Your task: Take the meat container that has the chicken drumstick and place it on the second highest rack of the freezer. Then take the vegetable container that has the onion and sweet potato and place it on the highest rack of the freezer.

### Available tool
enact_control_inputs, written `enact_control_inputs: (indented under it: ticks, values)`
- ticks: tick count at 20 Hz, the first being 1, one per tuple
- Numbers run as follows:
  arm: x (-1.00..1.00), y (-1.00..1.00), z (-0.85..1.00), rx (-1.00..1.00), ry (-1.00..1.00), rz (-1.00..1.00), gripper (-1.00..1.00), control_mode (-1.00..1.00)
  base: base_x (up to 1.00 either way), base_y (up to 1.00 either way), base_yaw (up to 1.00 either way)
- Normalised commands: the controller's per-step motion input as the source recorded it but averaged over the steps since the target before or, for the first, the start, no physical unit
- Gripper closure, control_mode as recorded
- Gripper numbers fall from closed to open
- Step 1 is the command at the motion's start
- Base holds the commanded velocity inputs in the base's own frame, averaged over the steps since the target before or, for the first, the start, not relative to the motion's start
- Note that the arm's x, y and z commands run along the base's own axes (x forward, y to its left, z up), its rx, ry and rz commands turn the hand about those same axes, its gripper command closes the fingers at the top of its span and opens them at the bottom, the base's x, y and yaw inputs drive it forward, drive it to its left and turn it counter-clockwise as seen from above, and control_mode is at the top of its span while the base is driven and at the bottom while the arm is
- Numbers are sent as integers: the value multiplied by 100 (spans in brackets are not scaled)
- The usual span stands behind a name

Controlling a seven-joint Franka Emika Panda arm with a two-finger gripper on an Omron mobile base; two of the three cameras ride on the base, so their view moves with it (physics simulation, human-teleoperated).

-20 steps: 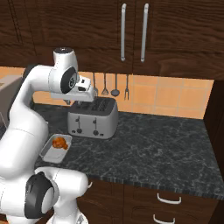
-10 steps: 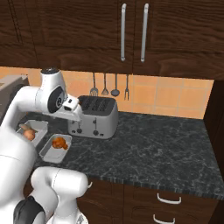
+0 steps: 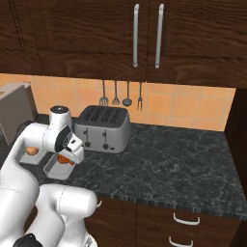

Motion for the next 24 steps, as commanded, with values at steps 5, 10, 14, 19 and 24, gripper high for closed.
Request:
enact_control_inputs:
  ticks: [5, 10, 14, 19, 24]
  values:
    - [0, 2, -68, 0, 1, 0, -100, -100, 0, 0, 0]
    - [12, 2, -59, 0, -3, 0, -100, -100, 0, 0, 0]
    - [43, 3, -40, 0, 0, 0, -100, -100, 0, 0, 0]
    - [-12, -2, -51, 0, -2, 3, -100, -100, 0, 0, 0]
    - [-18, -9, -37, 3, -5, 5, -100, -100, 0, 0, 0]
